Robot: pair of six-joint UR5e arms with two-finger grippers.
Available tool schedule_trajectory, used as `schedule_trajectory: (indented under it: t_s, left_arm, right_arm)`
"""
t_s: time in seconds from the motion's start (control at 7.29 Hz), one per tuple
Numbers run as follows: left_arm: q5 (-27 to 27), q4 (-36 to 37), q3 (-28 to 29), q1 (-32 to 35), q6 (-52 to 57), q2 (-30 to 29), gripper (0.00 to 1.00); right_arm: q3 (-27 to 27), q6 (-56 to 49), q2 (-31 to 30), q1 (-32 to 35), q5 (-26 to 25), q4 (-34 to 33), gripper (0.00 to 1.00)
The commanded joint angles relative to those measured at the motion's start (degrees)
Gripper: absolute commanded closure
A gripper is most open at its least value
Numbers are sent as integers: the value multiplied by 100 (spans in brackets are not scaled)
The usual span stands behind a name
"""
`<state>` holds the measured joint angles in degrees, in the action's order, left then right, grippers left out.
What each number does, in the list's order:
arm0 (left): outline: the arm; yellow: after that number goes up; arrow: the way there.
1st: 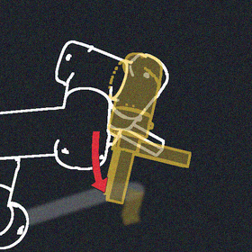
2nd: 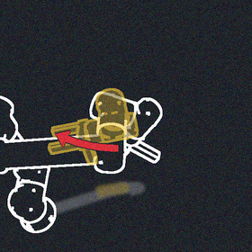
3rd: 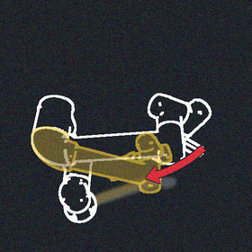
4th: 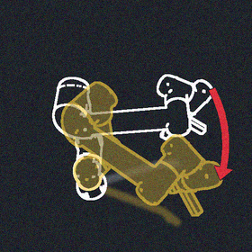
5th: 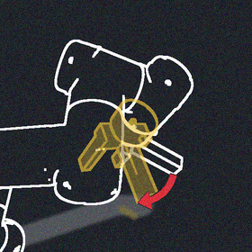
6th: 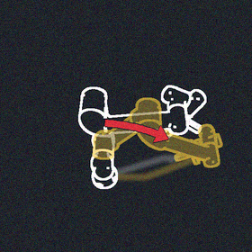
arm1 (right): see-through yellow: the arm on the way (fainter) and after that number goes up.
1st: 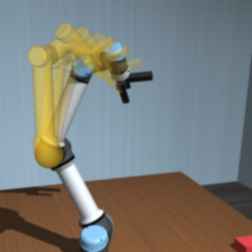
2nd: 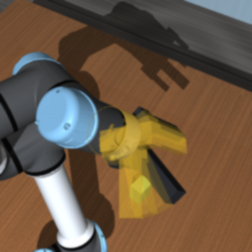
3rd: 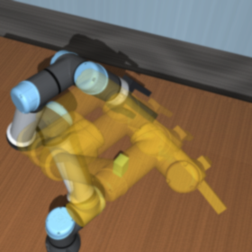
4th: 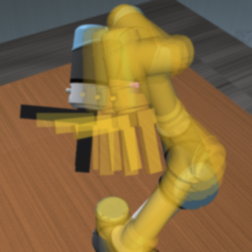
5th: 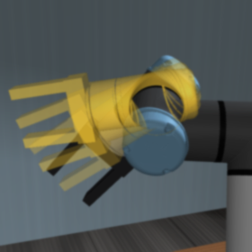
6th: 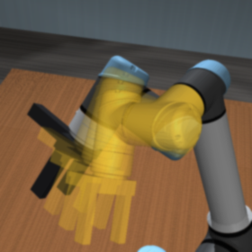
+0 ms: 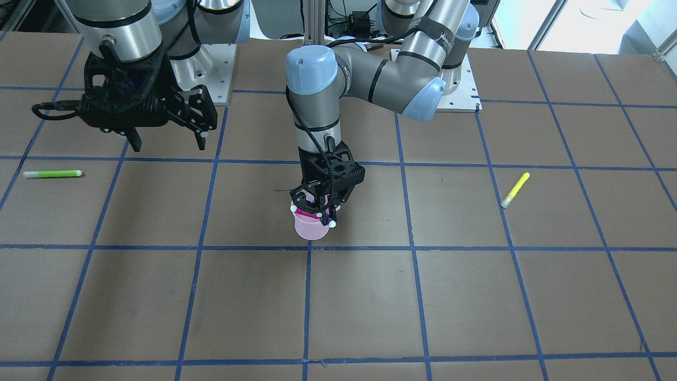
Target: Insert purple and pink pens into pink cup
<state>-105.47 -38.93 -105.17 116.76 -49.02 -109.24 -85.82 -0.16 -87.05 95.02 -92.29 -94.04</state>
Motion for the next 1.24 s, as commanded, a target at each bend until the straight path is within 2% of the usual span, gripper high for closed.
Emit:
schedule_trajectory:
  t_s: [0.0, 0.69, 0.82, 0.96, 1.1]
  left_arm:
    - [-18, -10, -4, 22, 6, -53, 1]
    - [-17, -387, 188, -73, 138, 158, 0]
    - [44, -962, 381, -405, 182, 201, 0]
    - [375, -1446, 653, -783, 469, 332, 0]
    - [892, -1773, 864, -1204, 1551, 464, 0]
  right_arm:
    - [-4, -11, -5, -1, 0, 0, 0]
    - [-4, 77, 4, -1, 18, -35, 0]
    - [4, 86, 13, -1, 27, -61, 0]
    - [4, 95, 13, -1, 27, -114, 0]
    - [4, 260, -5, -1, 27, -123, 0]
